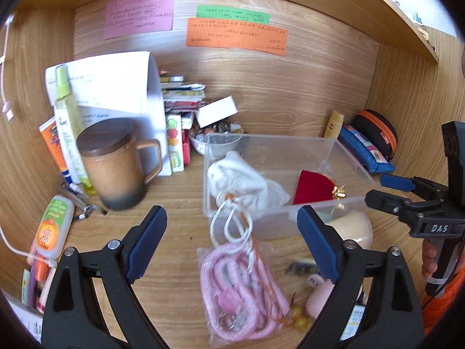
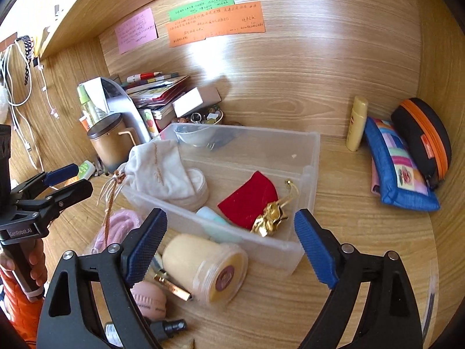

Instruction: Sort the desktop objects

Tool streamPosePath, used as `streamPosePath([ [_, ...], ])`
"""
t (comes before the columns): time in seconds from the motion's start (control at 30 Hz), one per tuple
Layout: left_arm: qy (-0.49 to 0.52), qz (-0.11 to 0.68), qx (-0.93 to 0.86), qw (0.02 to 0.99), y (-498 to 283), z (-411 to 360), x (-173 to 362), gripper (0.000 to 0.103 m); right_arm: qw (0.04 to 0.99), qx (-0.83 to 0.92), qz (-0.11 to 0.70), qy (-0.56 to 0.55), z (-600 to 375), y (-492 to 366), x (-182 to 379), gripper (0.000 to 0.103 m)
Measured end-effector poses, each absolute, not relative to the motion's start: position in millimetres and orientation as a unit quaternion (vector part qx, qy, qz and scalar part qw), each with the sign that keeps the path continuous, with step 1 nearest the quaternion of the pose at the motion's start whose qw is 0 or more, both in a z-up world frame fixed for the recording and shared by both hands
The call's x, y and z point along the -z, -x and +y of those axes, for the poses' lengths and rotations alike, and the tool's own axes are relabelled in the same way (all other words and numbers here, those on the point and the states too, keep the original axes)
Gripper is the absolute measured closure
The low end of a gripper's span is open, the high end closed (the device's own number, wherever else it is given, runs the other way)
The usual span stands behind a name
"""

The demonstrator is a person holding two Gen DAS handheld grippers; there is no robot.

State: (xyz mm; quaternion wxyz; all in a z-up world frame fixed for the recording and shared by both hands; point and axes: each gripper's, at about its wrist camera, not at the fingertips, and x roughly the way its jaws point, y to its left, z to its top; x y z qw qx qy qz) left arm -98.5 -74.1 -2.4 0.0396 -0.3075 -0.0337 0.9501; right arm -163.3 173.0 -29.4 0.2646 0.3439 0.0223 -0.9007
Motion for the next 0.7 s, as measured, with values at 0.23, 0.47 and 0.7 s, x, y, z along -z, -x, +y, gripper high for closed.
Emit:
streamPosePath([
  [0.23, 0.329, -0.047, -0.943, 0.02, 85.9, -89.5, 18.6, 0.01, 0.264, 0.901, 0.021, -0.344, 174.1, 149.5, 32.2, 0.015],
  [0.47, 0.353, -0.046, -0.934, 0.018, 75.9, -92.3, 40.3, 0.01, 0.261, 0.898, 0.022, -0.354, 173.4, 139.8, 42.1, 0.015],
  [0.7, 0.39, -0.047, -0.92, 0.006, 68.6, -103.1, 66.0, 0.009, 0.261, 0.89, 0.029, -0.374, 167.1, 135.9, 57.5, 0.015],
])
